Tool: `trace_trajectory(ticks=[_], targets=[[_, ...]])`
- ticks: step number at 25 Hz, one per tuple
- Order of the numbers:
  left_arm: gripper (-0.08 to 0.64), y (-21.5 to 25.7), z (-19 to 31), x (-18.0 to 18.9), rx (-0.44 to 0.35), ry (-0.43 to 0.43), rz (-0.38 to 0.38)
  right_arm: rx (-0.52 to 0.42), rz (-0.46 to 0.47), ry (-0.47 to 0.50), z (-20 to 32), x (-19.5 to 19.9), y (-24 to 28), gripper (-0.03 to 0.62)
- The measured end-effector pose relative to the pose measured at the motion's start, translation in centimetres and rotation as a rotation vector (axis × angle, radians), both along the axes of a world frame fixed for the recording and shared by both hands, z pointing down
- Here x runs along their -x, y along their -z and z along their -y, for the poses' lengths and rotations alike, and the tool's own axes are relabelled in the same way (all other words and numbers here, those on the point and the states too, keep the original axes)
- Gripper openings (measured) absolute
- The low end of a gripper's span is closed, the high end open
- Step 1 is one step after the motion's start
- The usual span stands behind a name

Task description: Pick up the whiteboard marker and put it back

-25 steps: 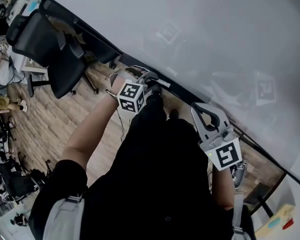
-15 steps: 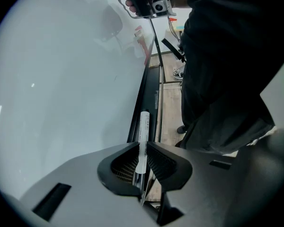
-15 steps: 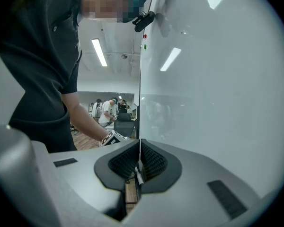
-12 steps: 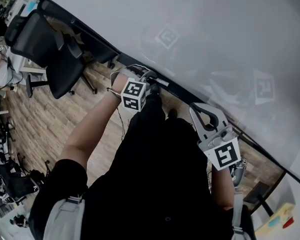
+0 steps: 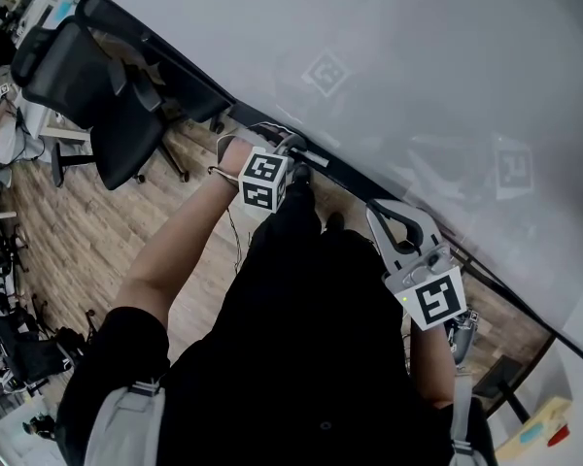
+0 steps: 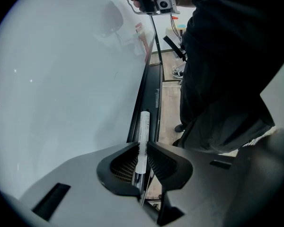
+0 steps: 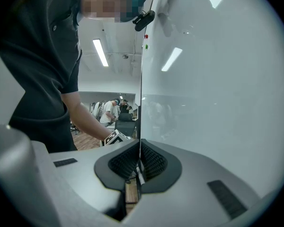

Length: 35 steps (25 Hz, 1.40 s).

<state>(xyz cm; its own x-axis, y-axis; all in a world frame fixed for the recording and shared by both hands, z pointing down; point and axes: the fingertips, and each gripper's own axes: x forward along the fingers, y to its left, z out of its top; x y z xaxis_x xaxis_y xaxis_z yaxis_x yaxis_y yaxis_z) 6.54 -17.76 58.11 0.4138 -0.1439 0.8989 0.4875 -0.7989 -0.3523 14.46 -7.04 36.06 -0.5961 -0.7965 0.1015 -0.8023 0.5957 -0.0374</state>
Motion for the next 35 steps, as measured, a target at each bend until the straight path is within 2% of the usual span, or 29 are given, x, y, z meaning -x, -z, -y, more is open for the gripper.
trace_trajectory(ticks=[6,13,15,17,19,22,26,28,31,33,35], targets=[[0.087,0.3,-0.4,-0.1,0.026,0.027,-0.002,-0.006,0.002,0.006,-0.6,-0.2,0.0,0.02],[0.135,0.5,0.0,0.8,0.031,0.049,0.004,-0.003,0.0,0.018,-0.7,0.4,-0.4,0.02],[0.135,1.0,-0.1,1.0,0.024,0.062,-0.016,-0.004,-0.001,0.023,-0.6,0.5,-0.4,0.02],[0.135,2.0,-0.4,1.0,0.032,0.09,-0.068,-0.009,0.001,0.027,-0.5,0.7,-0.2,0.02],[0.133,3.4,-0.7,0.8,0.063,0.142,-0.155,-0.014,0.003,0.031,-0.4,0.8,-0.1,0.02],[0.131,6.3,-1.1,0.7,0.115,0.232,-0.326,-0.02,0.003,0.042,-0.3,1.0,-0.2,0.02],[0.031,12.7,-2.0,0.8,0.216,0.36,-0.65,-0.024,0.003,0.059,-0.3,1.2,-0.1,0.02],[0.015,15.5,-2.7,1.0,0.259,0.397,-0.773,-0.022,0.005,0.066,-0.3,1.3,-0.1,0.02],[0.012,19.1,-4.3,1.3,0.32,0.416,-0.906,-0.02,0.014,0.075,-0.2,1.4,-0.3,0.02],[0.012,21.7,-5.3,1.7,0.403,0.448,-1.021,-0.021,0.036,0.082,-0.2,1.6,-0.2,0.02],[0.012,23.7,-6.2,2.5,0.523,0.508,-1.137,-0.025,0.068,0.09,-0.3,1.6,0.2,0.02]])
